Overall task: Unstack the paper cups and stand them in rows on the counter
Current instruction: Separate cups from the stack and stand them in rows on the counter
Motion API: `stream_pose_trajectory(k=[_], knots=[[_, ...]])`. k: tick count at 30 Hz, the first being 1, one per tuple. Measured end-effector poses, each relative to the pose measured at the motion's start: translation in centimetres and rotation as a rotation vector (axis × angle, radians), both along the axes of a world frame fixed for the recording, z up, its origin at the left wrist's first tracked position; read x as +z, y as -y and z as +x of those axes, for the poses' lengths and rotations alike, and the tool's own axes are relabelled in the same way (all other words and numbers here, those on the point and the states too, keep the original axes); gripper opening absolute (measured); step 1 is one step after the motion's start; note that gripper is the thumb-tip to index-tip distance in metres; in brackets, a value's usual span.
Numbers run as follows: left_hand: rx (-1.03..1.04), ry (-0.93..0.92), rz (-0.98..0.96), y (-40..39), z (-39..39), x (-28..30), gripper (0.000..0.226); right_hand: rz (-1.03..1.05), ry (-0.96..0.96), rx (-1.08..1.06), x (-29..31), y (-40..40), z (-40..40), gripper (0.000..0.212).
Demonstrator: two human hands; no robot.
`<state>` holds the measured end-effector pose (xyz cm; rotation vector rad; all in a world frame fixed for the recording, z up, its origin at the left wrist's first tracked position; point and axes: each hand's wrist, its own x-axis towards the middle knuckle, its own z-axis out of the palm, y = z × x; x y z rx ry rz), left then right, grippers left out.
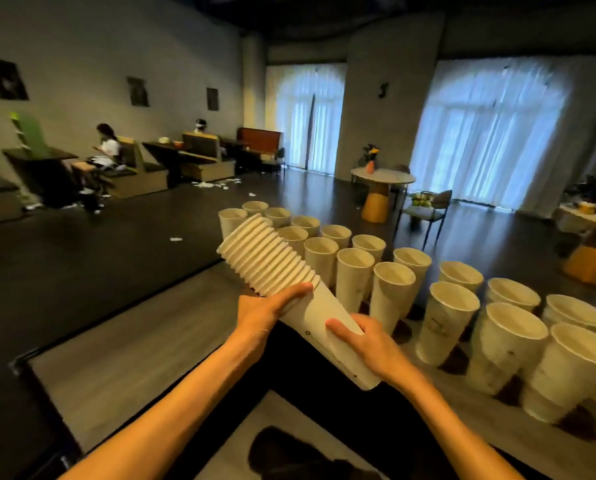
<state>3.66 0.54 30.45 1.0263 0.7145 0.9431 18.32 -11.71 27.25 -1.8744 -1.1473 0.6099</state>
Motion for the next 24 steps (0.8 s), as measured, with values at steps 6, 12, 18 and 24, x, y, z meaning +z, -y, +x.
stream_pose_trajectory(k=[6, 12, 18, 24], knots=[[0.208, 0.055, -0.011, -11.5, -5.1, 0.7, 0.045, 0.045, 0.222, 0.045, 0.0, -13.0, -4.0, 0.071], [0.379, 0.136, -0.113, -25.0, -10.2, 0.9, 0.093, -0.012, 0.461, -0.004, -0.7, -26.5, -5.3, 0.083], [0.463, 0.296, -0.162, -37.0, -14.4, 2.9, 0.097, 0.077, 0.119, -0.05, -3.9, -37.7, -5.0, 0.073], [0.38, 0.258, -0.12, -42.1, -16.5, 1.5, 0.104, 0.039, -0.094, -0.186, -6.5, -45.7, -5.9, 0.112]])
